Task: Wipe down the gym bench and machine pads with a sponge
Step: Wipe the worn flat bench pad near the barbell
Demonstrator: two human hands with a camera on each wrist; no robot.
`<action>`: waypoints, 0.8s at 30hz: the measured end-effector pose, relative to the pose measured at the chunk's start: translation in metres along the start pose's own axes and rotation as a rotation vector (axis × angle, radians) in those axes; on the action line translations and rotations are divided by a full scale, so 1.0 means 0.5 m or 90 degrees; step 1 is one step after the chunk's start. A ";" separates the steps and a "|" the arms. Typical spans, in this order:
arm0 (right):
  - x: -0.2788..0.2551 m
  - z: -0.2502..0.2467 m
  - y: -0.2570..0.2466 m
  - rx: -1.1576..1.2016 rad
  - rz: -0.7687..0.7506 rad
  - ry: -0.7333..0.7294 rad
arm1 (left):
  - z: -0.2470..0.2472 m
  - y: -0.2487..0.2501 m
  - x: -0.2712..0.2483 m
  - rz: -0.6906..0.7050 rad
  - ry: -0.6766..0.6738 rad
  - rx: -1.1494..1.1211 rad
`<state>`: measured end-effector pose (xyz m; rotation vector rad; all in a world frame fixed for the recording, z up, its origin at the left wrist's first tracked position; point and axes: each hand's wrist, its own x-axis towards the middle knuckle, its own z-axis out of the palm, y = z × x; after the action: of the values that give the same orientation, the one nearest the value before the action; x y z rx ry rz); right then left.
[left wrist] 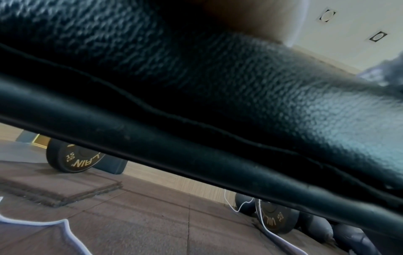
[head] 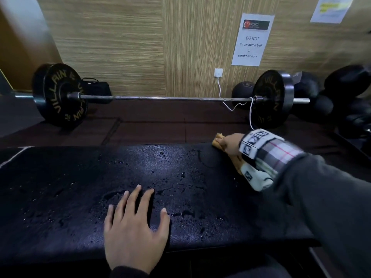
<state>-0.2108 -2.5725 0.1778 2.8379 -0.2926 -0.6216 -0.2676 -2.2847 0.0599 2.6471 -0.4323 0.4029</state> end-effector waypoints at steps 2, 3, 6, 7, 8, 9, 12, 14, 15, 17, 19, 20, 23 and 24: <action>0.007 -0.007 -0.033 0.017 -0.028 0.010 | 0.000 -0.001 -0.002 0.002 0.003 0.000; 0.009 -0.005 -0.049 0.023 -0.045 0.011 | 0.000 -0.001 -0.002 0.003 0.007 -0.002; -0.006 0.017 -0.075 0.026 -0.106 0.035 | 0.000 -0.002 -0.004 0.005 0.018 -0.009; -0.017 0.030 -0.071 0.038 -0.130 0.031 | 0.001 -0.002 -0.004 0.005 0.019 -0.010; -0.029 0.040 -0.062 0.047 -0.147 0.022 | 0.002 -0.002 -0.004 0.005 0.021 -0.012; -0.044 0.050 -0.046 0.048 -0.152 0.005 | 0.002 -0.002 -0.003 0.004 0.023 -0.014; -0.075 0.065 0.006 0.063 -0.100 -0.034 | 0.004 -0.001 -0.002 -0.002 0.035 -0.024; -0.069 0.059 0.032 0.059 -0.019 -0.047 | 0.004 0.000 0.000 -0.001 0.041 -0.026; -0.058 0.051 0.036 0.043 0.013 -0.046 | 0.004 0.001 0.000 0.001 0.044 -0.027; -0.034 0.029 0.029 0.006 0.046 -0.041 | 0.003 0.001 0.000 0.004 0.042 -0.024; -0.016 0.006 0.002 -0.026 0.038 -0.023 | 0.002 0.000 0.000 0.002 0.033 -0.021; -0.012 -0.006 -0.016 -0.038 0.026 -0.021 | 0.001 -0.001 0.000 0.002 0.027 -0.020; -0.003 -0.021 -0.074 -0.051 -0.009 0.001 | 0.000 -0.002 0.000 0.005 0.013 -0.015; -0.003 -0.020 -0.093 -0.048 -0.026 0.013 | -0.001 -0.002 0.001 0.006 0.011 -0.017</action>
<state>-0.2008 -2.5258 0.1755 2.7821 -0.2048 -0.5989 -0.2669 -2.2836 0.0599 2.6143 -0.4423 0.4208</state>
